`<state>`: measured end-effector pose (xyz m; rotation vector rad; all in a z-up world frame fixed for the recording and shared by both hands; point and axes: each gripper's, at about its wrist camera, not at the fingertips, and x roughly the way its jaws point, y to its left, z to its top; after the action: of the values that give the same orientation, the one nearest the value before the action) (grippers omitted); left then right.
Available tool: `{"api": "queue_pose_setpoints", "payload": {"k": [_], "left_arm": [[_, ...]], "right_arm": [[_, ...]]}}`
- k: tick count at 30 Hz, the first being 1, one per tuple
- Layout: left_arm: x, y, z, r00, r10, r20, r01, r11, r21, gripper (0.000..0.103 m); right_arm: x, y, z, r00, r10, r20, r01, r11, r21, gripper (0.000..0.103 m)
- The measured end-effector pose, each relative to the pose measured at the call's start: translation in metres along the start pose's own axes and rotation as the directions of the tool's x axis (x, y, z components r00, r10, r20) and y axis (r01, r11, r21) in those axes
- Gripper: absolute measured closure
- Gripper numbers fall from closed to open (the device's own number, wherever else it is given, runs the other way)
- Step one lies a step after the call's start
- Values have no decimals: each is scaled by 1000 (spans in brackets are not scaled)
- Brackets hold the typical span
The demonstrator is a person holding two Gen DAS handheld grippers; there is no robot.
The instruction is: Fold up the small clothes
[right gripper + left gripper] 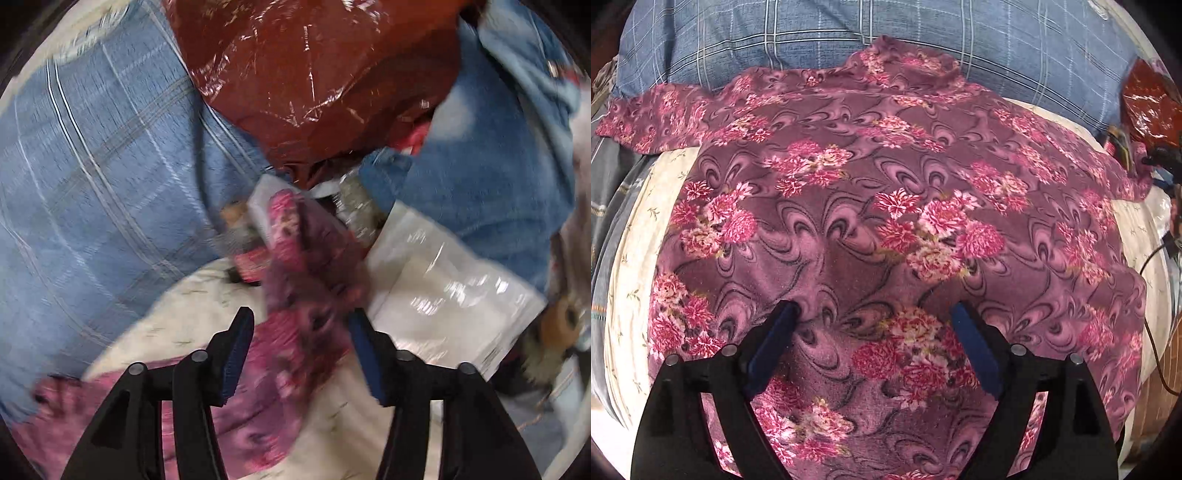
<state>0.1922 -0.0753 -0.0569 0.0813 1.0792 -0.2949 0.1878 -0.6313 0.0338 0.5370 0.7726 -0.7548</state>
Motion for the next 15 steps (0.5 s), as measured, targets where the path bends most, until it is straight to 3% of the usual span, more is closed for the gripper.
{"api": "queue_pose_setpoints", "payload": {"k": [1,2,7,9,15], "left_arm": [[-1,2,0,1000,-13,-1,13,1000,-6,16],[-2,5,0,1000,-29,-3,28,999,-16,16],[0,11,4,998,-64,-9,64,997,-46,12],[0,13,4,998,-68,-13,68,997,-46,12],[0,25,7,989,-144,-20,142,986,-83,10]], "right_arm": [[-1,-1,0,1000,-4,11,4,1000,-7,88],[-3,-5,1,1000,17,15,-17,1000,-1,97],[-29,-29,-4,988,133,72,-138,988,72,97],[-46,-30,-10,972,213,102,-221,973,74,97],[-71,21,-36,928,366,74,-367,930,-12,97]]}}
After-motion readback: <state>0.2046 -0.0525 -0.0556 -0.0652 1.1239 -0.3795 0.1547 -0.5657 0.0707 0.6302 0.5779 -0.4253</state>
